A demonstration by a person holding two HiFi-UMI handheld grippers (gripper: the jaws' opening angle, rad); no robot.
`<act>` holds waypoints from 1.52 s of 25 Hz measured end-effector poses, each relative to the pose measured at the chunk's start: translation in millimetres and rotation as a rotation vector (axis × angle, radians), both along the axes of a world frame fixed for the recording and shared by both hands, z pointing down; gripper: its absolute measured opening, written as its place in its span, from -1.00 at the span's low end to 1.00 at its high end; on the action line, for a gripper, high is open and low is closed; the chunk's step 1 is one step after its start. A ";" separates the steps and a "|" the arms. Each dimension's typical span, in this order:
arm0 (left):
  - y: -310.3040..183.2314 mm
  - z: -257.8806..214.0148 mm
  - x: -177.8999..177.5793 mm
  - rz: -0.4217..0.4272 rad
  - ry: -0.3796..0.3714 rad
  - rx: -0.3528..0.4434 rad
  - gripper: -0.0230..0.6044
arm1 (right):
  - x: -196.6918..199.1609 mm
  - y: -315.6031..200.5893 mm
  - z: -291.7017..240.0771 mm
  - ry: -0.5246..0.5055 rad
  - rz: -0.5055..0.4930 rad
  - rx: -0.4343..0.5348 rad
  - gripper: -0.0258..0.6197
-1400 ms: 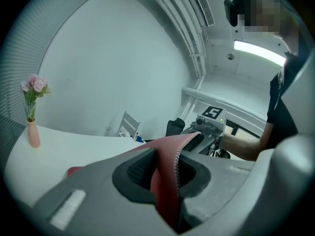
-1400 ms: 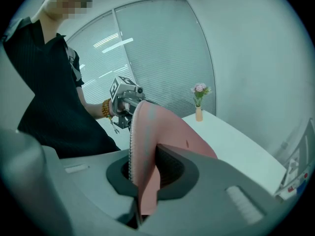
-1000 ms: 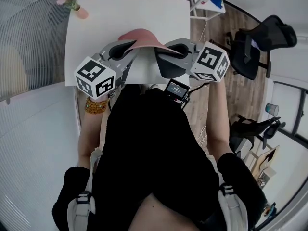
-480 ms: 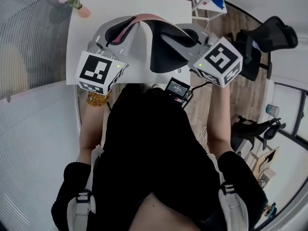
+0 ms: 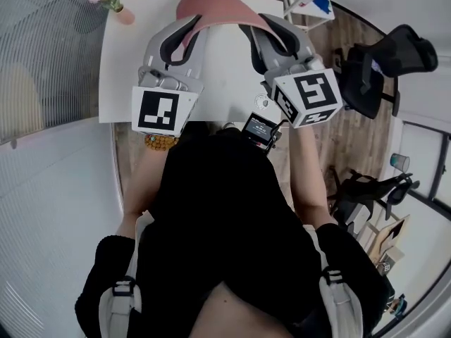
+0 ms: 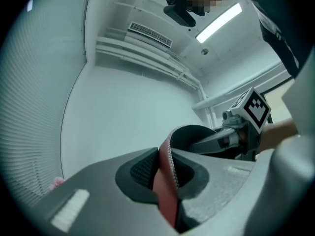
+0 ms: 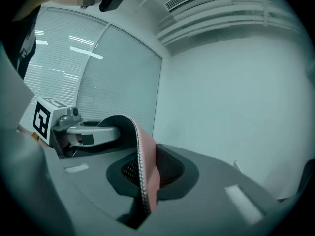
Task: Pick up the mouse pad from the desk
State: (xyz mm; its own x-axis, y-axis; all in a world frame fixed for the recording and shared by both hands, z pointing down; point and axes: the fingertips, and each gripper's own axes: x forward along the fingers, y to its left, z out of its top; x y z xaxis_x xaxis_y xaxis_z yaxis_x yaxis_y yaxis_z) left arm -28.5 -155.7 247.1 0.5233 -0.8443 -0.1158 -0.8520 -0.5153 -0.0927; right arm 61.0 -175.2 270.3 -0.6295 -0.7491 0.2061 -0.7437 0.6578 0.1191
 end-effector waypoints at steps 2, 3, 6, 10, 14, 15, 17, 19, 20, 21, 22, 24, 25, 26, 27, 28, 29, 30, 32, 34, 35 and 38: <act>1.7 4.9 -0.8 -0.025 0.013 -0.002 -0.85 | -0.9 1.3 2.2 -0.021 0.019 0.000 -0.80; 1.9 7.9 -1.3 -0.036 0.014 -0.002 -0.85 | -1.1 2.2 4.4 -0.028 0.027 -0.003 -0.79; 1.9 17.5 -2.1 -0.054 0.005 0.006 -0.85 | -0.8 6.0 14.7 -0.040 0.053 -0.011 -0.79; 7.1 31.8 -2.8 -0.068 -0.049 0.037 -0.85 | -1.2 14.7 31.8 -0.029 0.084 -0.004 -0.78; 15.0 40.1 -2.5 -0.066 -0.148 0.070 -0.85 | -1.9 24.5 42.9 0.010 0.090 0.014 -0.79; 16.0 40.4 -3.5 -0.065 -0.151 0.074 -0.85 | -3.3 26.1 45.0 0.023 0.087 0.017 -0.79; 16.9 41.8 -6.5 -0.066 -0.154 0.075 -0.85 | -6.9 27.9 47.8 0.050 0.079 0.023 -0.79; 17.6 43.5 -9.7 -0.070 -0.145 0.070 -0.85 | -10.0 28.4 48.2 0.063 0.077 0.030 -0.79; 17.9 44.3 -11.2 -0.075 -0.130 0.062 -0.85 | -11.2 28.4 47.2 0.065 0.076 0.034 -0.79; 18.1 45.0 -12.7 -0.080 -0.116 0.055 -0.85 | -12.3 28.3 45.7 0.068 0.075 0.039 -0.79; 18.2 45.4 -13.9 -0.082 -0.113 0.051 -0.85 | -13.5 28.1 44.5 0.072 0.073 0.043 -0.79; 17.9 44.7 -14.9 -0.077 -0.144 0.066 -0.85 | -14.8 27.8 44.1 0.081 0.071 0.047 -0.79; 17.9 44.4 -14.9 -0.074 -0.157 0.073 -0.85 | -15.0 27.6 44.3 0.086 0.071 0.050 -0.79; 17.9 44.4 -15.0 -0.073 -0.158 0.075 -0.85 | -15.1 27.5 44.0 0.089 0.069 0.054 -0.79; 17.9 44.4 -14.9 -0.073 -0.152 0.074 -0.85 | -15.0 27.2 43.5 0.092 0.068 0.061 -0.79; 17.6 44.2 -14.9 -0.073 -0.145 0.074 -0.85 | -14.6 26.7 42.9 0.096 0.067 0.066 -0.80; 17.1 43.3 -14.6 -0.073 -0.146 0.079 -0.85 | -14.1 26.1 42.4 0.099 0.067 0.071 -0.80; 16.5 41.9 -14.2 -0.072 -0.154 0.087 -0.85 | -13.8 25.5 41.9 0.104 0.067 0.074 -0.80; 15.9 39.9 -14.5 -0.068 -0.162 0.099 -0.85 | -14.1 24.7 40.6 0.114 0.065 0.080 -0.80; 15.1 38.9 -16.5 -0.067 -0.150 0.099 -0.85 | -16.2 23.3 36.6 0.116 0.066 0.091 -0.80; 13.8 37.6 -17.2 -0.067 -0.149 0.102 -0.85 | -18.0 21.6 33.2 0.112 0.065 0.101 -0.80; 6.8 31.2 -16.4 -0.066 -0.157 0.120 -0.85 | -18.6 13.9 24.9 0.115 0.054 0.126 -0.80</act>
State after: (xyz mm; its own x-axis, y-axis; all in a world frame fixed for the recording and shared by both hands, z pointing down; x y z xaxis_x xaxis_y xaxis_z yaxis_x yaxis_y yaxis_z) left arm -44.9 -148.9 278.3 0.4870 -0.8623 -0.1388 -0.8537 -0.4365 -0.2840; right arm 42.4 -161.2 295.2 -0.5652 -0.8058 0.1769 -0.7543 0.5916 0.2847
